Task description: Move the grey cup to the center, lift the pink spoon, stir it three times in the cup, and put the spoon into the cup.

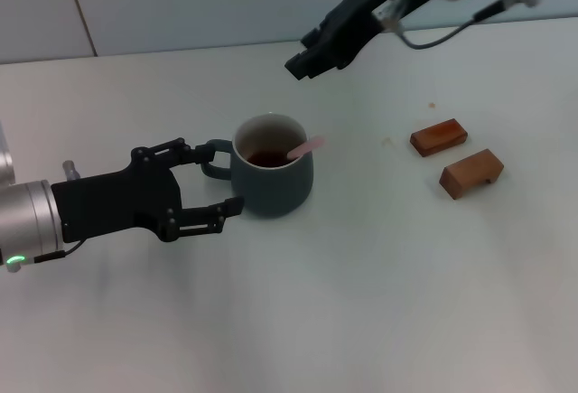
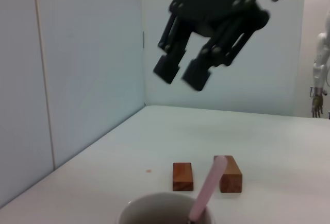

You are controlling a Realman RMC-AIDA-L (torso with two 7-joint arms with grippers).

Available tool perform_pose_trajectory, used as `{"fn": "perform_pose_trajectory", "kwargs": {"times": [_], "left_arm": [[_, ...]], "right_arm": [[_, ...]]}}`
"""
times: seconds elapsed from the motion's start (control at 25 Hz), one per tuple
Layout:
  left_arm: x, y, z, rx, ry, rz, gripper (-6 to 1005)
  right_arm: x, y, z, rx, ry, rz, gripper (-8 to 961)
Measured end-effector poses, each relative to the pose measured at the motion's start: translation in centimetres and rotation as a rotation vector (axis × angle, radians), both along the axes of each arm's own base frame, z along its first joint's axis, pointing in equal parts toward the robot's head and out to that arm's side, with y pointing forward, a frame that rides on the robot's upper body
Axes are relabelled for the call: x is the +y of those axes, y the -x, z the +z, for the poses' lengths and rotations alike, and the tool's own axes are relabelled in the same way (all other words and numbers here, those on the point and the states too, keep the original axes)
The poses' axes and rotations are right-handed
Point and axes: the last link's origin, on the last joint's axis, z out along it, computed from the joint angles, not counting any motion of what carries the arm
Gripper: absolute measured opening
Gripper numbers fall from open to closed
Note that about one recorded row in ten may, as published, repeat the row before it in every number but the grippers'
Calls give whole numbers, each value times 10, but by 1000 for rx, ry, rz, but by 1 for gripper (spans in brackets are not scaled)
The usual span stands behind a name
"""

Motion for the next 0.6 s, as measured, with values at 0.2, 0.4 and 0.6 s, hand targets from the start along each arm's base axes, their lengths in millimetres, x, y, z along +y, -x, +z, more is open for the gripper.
{"fn": "perform_pose_trajectory", "kwargs": {"times": [0.2,0.4,0.6], "left_arm": [[2,1,2,3,-8,6,840],[6,0,2,11,-16,14,840],[6,-1,2,9,-14,17,841]], "right_arm": [[-20,-27,26,96,-44,-3,401],[-47,-57,39,191,-17,10,606],[-76,-94,48,281,0,62,771]]}}
